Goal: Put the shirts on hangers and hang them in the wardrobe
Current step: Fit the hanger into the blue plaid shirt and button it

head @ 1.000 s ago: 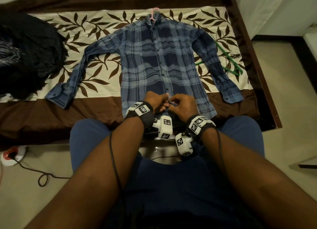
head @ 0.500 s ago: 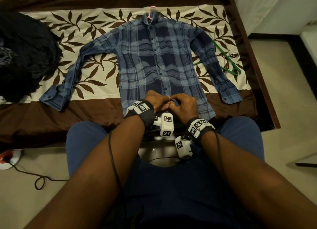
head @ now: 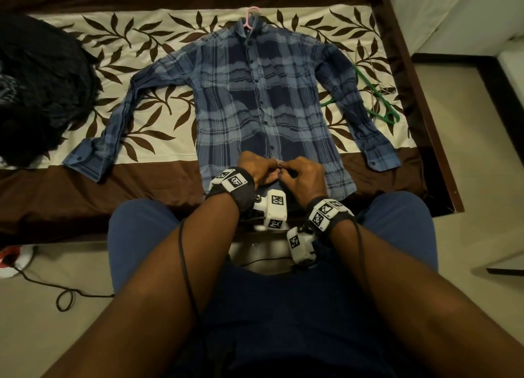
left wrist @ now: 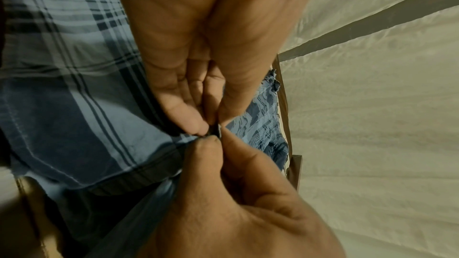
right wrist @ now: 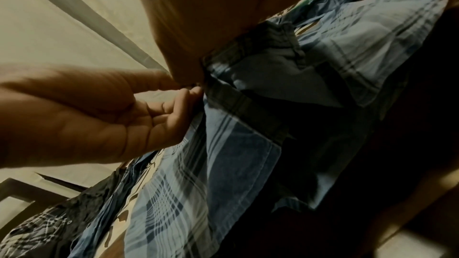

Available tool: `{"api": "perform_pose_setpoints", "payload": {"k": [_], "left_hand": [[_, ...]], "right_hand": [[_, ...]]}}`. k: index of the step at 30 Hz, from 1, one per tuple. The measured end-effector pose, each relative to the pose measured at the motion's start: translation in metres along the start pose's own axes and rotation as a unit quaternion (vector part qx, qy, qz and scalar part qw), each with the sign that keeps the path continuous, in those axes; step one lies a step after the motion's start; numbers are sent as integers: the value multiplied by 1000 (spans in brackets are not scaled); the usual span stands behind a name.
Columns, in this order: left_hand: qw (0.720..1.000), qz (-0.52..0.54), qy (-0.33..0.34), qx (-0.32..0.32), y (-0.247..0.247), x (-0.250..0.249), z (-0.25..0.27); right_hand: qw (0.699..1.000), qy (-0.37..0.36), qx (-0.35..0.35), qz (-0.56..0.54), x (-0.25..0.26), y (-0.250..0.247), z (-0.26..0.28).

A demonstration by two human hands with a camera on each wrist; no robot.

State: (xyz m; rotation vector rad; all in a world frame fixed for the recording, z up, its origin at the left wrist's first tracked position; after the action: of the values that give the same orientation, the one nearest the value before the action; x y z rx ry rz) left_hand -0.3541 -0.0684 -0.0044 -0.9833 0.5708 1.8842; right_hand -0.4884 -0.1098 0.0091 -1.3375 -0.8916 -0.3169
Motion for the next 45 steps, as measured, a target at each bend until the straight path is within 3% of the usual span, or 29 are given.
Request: {"api": "perform_pose_setpoints", "payload": {"k": [14, 23, 34, 40, 45], "left_hand": [[999, 26, 3, 32, 6, 4, 6], [999, 18, 28, 4, 4, 2, 3], [998, 42, -19, 29, 5, 11, 7], [999, -22, 17, 23, 1, 8, 5], [987, -101, 111, 50, 4, 3, 9]], "right_hand": [[1000, 23, 5, 7, -4, 0, 2], [998, 57, -6, 4, -2, 5, 0], [1000, 3, 15, 11, -3, 1, 5], [990, 86, 41, -106, -9, -3, 5], [978, 149, 52, -136, -12, -2, -1]]}}
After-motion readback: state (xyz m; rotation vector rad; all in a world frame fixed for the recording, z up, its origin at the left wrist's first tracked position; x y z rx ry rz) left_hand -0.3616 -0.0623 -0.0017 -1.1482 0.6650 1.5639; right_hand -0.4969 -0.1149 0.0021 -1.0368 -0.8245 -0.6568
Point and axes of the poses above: each hand's wrist, its own z-axis away from the middle knuckle, its own y-axis out of the palm, x = y × z, the point moved 5 cm from there along -z, towards the middle knuckle, and after that the axes turned 12 degrees about y, right-handed, at the moved point
